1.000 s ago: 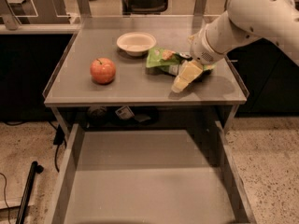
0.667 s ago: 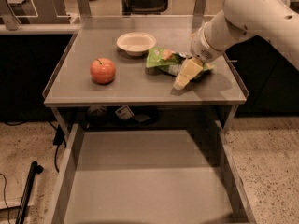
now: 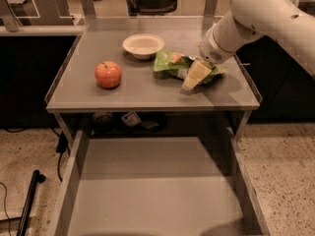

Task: Place green rice chip bag into top drawer

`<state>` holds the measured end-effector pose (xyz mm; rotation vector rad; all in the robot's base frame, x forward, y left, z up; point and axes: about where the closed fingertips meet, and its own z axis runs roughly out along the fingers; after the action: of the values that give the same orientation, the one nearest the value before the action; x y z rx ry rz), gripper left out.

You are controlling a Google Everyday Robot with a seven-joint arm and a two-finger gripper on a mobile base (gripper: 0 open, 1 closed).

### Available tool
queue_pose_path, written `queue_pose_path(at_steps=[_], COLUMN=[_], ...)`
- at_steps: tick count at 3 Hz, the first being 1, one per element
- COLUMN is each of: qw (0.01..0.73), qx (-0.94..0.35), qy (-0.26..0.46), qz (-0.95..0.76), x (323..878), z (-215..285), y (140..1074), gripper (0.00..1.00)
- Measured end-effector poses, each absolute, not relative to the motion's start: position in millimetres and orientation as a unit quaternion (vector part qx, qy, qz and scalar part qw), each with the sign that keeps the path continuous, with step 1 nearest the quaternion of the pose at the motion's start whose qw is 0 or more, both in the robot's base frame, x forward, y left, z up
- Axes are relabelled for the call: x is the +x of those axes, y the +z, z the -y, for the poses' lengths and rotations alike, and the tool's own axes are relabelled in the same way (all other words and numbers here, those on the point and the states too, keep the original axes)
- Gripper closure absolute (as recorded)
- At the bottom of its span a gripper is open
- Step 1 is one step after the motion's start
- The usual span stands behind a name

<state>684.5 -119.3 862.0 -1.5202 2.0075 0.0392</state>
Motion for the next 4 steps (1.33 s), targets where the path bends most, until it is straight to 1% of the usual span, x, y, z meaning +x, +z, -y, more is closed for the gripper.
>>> queue_pose_path(at_steps=[2, 3, 4], qw=[0.307, 0.306, 0.306], qx=[-0.575, -0.575, -0.575], qy=[0.015, 0.015, 0.015], qz=[-0.759, -0.759, -0.759], x=[684.5, 684.5, 684.5], z=[119.2, 119.2, 119.2], y=[862.0, 861.9, 861.9], gripper=[0.64, 0.87, 1.00])
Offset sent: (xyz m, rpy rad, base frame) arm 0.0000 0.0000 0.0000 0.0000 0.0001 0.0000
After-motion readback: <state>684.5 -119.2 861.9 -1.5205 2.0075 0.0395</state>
